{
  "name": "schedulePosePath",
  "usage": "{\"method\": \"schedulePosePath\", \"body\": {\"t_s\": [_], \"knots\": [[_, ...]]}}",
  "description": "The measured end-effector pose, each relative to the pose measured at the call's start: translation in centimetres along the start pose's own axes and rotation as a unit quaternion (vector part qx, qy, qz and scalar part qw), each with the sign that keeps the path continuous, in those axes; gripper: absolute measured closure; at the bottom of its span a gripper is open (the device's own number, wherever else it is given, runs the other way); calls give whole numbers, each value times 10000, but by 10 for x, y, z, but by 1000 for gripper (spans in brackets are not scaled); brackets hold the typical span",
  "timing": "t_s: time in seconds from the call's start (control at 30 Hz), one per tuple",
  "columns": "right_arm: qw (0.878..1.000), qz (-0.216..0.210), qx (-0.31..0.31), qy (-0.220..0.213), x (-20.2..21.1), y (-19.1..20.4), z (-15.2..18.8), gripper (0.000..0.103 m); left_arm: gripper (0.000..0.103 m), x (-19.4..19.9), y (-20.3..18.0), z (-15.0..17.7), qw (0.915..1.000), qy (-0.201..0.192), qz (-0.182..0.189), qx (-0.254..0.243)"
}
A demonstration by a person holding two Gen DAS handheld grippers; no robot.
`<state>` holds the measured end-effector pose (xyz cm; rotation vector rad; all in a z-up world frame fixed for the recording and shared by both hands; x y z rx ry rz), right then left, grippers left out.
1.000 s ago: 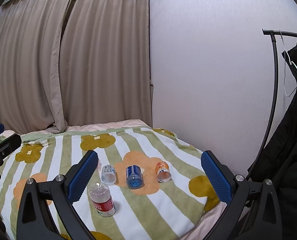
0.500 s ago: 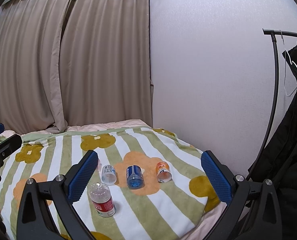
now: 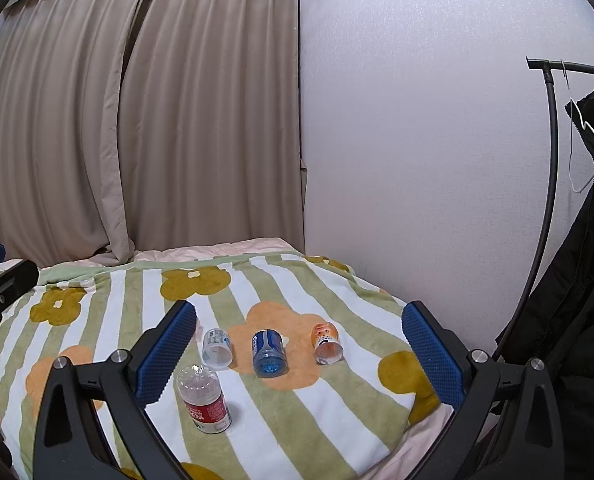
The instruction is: Flip cup upside down
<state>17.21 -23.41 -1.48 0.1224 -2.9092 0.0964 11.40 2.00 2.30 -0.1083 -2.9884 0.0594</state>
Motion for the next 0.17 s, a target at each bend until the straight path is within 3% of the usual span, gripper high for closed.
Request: {"method": "schedulePosePath", "body": {"t_s": [0.17], "knots": [[10000, 6, -1, -3, 0, 0, 0, 0, 0, 1, 2, 0, 10000, -50, -28, -1]]}}
Point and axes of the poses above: each gripper's, at about its wrist camera, not at the fingertips, and x roughly against the way its jaws point, y to its left, z to its underside, the point moved 6 cm from there along -x, roughly the way its jaws point, and after that the axes turned 3 degrees about x, right-handed, at the moved point
